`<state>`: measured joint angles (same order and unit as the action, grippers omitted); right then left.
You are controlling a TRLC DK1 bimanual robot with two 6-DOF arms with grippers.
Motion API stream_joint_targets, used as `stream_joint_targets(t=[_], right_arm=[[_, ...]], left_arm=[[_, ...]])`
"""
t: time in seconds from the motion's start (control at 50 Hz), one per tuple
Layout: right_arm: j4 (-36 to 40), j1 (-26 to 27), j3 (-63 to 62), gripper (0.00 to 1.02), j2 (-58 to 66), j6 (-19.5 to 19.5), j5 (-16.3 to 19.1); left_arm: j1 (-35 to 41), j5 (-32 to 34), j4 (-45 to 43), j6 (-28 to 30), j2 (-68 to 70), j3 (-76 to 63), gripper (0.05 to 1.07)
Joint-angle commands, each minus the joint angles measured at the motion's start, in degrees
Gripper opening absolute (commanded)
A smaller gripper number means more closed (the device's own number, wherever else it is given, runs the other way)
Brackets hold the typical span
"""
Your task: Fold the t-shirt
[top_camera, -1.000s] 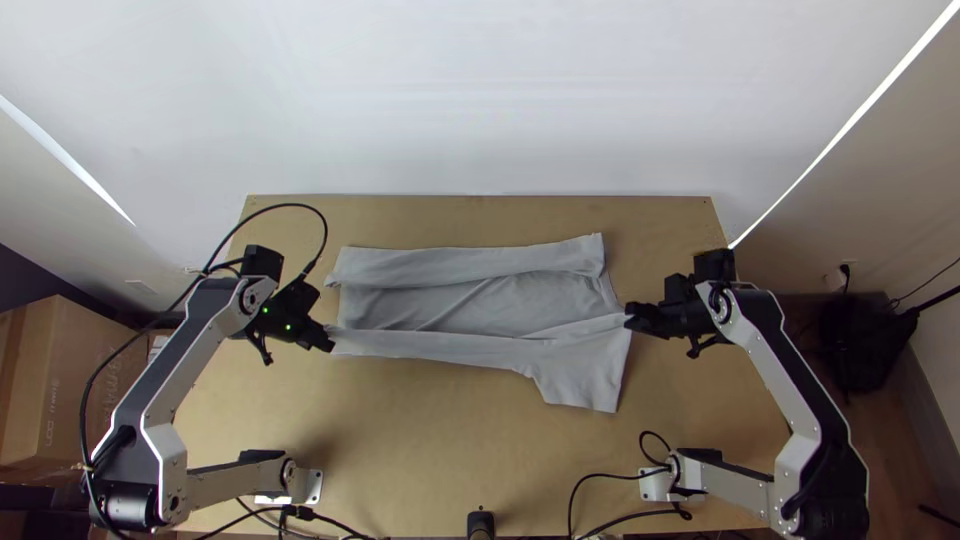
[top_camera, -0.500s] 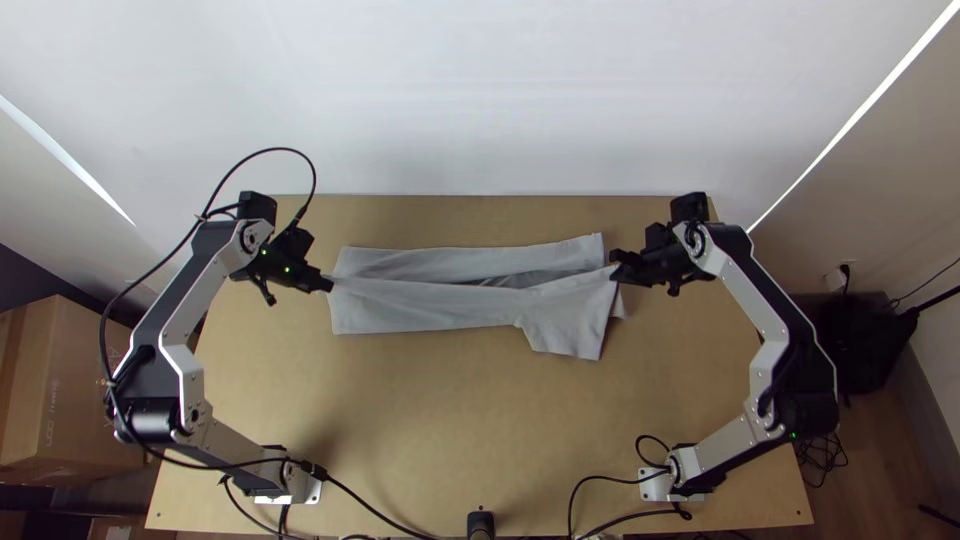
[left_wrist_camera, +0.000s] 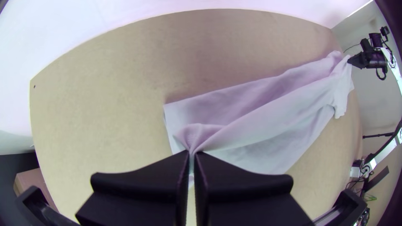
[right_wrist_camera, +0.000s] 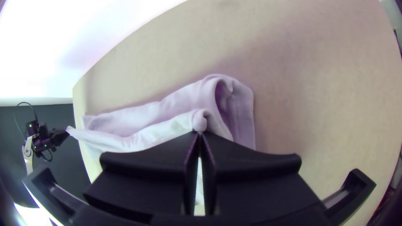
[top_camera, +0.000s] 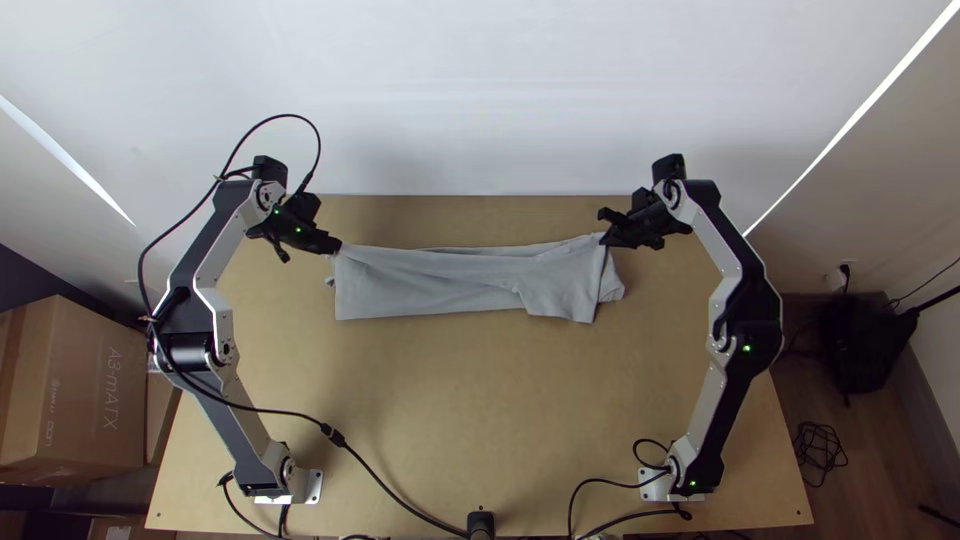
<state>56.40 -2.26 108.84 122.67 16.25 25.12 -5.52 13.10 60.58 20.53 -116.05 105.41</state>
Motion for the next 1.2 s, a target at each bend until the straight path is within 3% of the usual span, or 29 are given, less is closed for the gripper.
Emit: stream_joint_targets(t=[0.0,0.1,0.12,0.16,0.18,0.2,0.34,0.36,0.64,0.7,0.84,0.9,1.0,1.08,1.18], right_arm=[[0.64,-0.20,6.04,0.02,5.65,2.47,0.36],[0.73,-0.20,10.43,0.02,9.69,3.52,0.36],[0.73,-0.11,11.13,0.02,10.31,3.79,0.36],[0.90,0.06,12.36,0.05,11.27,4.67,0.36],[1.17,0.15,12.80,0.12,11.62,4.93,0.28],[1.43,0.24,13.07,0.21,11.80,4.93,0.28],[1.87,1.12,11.49,0.93,10.04,4.93,-0.95],[1.96,1.47,11.05,0.99,9.43,4.93,-1.04],[-1.12,5.25,-1.61,0.99,-4.11,5.02,-0.43],[-1.82,6.31,-4.51,0.99,-7.01,5.81,3.26],[-2.88,10.17,-8.99,0.99,-11.49,10.91,18.47],[-4.99,11.58,-11.28,0.99,-13.42,13.54,23.22],[-11.23,12.72,-16.11,0.99,-17.38,18.55,26.91],[-15.88,12.90,-19.36,0.99,-20.02,21.89,27.70],[-17.64,12.81,-21.30,0.99,-22.13,23.21,28.40]], left_arm=[[-1.16,0.52,1.12,-1.20,-3.13,2.61,0.08],[-1.51,0.61,1.03,-2.08,-4.36,2.61,0.12],[-1.51,0.70,1.12,-2.17,-4.62,2.52,0.23],[-1.78,1.84,1.83,-2.08,-4.80,2.00,0.66],[-2.04,2.80,1.91,-2.08,-4.80,1.65,0.88],[-2.22,3.60,1.91,-1.99,-4.80,1.47,1.05],[-4.59,11.59,1.56,-2.78,-2.87,0.15,1.03],[-5.03,12.21,1.65,-3.13,-2.52,0.15,1.03],[-10.74,20.73,2.00,-3.57,0.56,-5.56,1.03],[-12.15,23.99,2.00,-3.40,0.56,-7.41,1.03],[-13.64,27.94,1.12,-2.87,0.21,-11.19,1.03],[-13.73,27.94,-0.46,-3.04,0.30,-13.21,1.03],[-13.82,27.94,-2.92,-3.92,0.21,-15.58,1.03],[-13.82,27.94,-5.47,-4.80,0.03,-17.34,1.03],[-13.38,27.85,-7.67,-6.03,-0.49,-18.83,1.03]])
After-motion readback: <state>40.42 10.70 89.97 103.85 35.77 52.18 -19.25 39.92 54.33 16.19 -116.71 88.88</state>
